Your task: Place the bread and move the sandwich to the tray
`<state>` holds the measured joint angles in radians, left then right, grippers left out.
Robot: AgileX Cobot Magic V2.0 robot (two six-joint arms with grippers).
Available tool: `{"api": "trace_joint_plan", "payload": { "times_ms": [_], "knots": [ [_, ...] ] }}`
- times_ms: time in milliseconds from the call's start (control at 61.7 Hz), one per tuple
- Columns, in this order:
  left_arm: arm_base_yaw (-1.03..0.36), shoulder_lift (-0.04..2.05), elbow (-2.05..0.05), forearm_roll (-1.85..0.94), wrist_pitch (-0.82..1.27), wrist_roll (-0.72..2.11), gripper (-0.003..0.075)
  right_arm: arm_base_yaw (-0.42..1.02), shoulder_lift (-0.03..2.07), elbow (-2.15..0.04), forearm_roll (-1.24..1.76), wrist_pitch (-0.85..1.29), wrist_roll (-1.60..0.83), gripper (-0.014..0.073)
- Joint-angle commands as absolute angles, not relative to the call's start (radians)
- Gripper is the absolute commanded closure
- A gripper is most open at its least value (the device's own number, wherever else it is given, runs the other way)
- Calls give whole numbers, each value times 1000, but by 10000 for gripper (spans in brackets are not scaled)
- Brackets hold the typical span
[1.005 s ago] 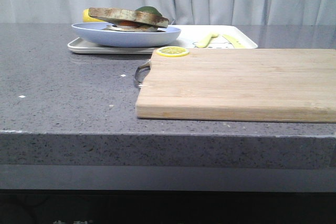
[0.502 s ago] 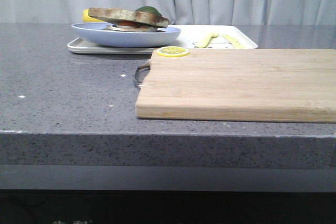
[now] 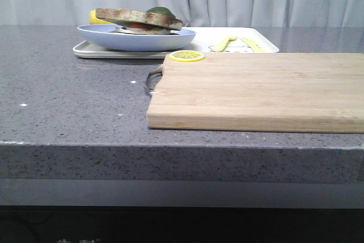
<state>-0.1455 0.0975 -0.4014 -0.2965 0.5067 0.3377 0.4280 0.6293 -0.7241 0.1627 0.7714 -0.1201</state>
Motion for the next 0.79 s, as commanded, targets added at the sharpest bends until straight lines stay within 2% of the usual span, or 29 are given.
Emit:
{"api": "trace_joint_plan", "payload": {
  "times_ms": [0,113,438,584,778],
  "knots": [
    [-142,69,-393,-170,361,129,741,422,627,-750,161,708,-120,664],
    [-142,29,-332,-32,327,-66,741,422,627,-750,161,708,-120,664],
    [-123,-28,-66,-32,-6,-108,741,422,627,-750,161,707,-120,665],
    [-102,-28,8,-25,-82,-162,741,422,629,-750,161,707,-120,665],
    [-102,-28,6,-6,-50,-162,741,422,629,-750,161,706,-120,665]
  ]
}}
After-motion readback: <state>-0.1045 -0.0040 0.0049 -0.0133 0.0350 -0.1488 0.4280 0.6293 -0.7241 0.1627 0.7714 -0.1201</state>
